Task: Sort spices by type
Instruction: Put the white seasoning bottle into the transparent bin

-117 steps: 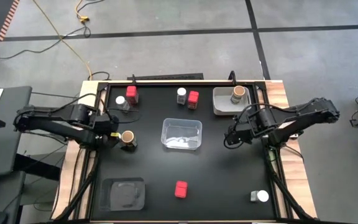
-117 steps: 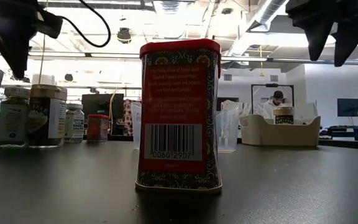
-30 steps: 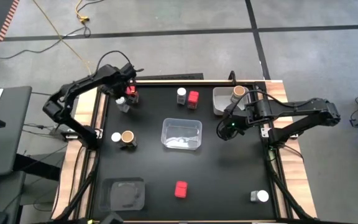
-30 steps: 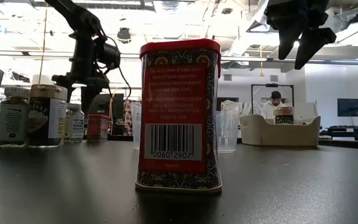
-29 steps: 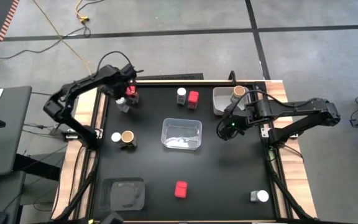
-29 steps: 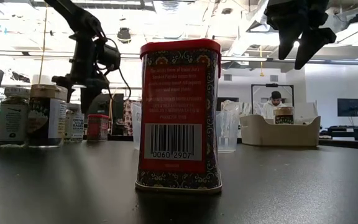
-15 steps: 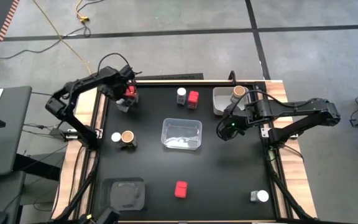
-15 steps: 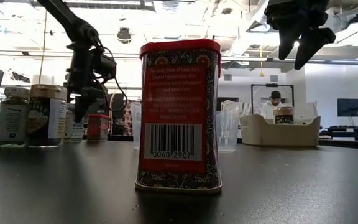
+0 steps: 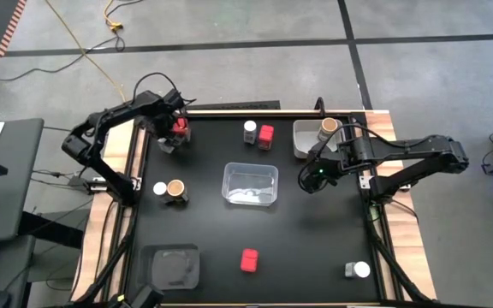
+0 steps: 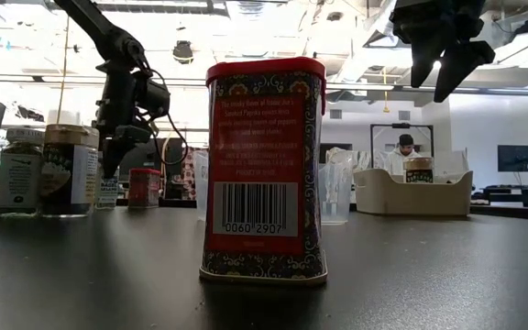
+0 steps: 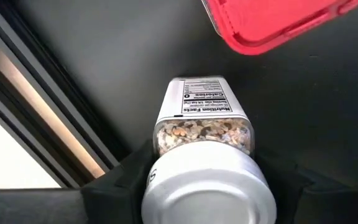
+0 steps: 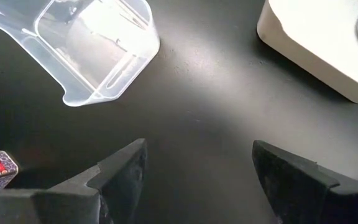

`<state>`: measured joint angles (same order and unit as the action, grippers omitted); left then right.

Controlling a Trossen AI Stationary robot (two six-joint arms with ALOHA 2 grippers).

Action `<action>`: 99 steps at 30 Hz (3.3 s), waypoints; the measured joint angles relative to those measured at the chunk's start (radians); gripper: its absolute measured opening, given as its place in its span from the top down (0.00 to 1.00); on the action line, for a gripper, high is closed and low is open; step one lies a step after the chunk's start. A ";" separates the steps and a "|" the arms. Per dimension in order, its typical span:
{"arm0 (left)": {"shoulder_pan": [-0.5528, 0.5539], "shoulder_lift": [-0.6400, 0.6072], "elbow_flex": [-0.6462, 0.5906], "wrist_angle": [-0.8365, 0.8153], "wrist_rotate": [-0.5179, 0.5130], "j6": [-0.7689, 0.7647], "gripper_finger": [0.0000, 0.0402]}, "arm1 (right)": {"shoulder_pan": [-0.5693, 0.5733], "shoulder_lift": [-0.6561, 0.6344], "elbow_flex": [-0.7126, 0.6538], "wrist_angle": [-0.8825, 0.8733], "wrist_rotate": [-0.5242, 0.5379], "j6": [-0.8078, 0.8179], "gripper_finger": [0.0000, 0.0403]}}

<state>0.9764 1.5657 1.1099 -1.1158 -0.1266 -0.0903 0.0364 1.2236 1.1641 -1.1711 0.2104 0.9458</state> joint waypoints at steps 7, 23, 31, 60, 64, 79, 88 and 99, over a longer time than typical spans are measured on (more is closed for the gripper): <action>-0.036 -0.081 0.059 -0.092 0.015 0.000 0.52 | 0.000 0.000 0.000 0.002 0.000 0.004 0.21; -0.550 0.003 0.637 -0.234 0.011 0.112 0.52 | 0.000 0.000 0.000 0.002 0.000 0.004 0.21; -0.751 0.271 0.966 -0.274 -0.022 0.275 0.52 | 0.000 0.000 0.000 0.002 0.001 0.000 0.21; -0.803 0.433 0.670 -0.086 0.091 0.346 0.52 | 0.000 0.000 0.000 0.002 0.001 -0.004 0.21; -0.804 0.447 0.670 -0.074 0.100 0.367 0.52 | 0.000 0.000 0.000 0.002 0.001 -0.003 0.21; -0.803 0.497 0.678 -0.092 0.114 0.366 0.46 | 0.000 0.000 0.000 0.000 0.001 0.007 0.21; -0.801 0.497 0.689 -0.102 0.053 0.321 0.46 | 0.000 0.000 0.000 0.000 0.001 0.006 0.21; -0.801 0.497 0.689 -0.098 0.049 0.315 0.46 | 0.000 0.000 0.000 0.000 0.001 -0.004 0.21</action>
<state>0.1757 2.0624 1.7988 -1.2134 -0.0772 0.2244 0.0367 1.2240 1.1641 -1.1711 0.2111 0.9418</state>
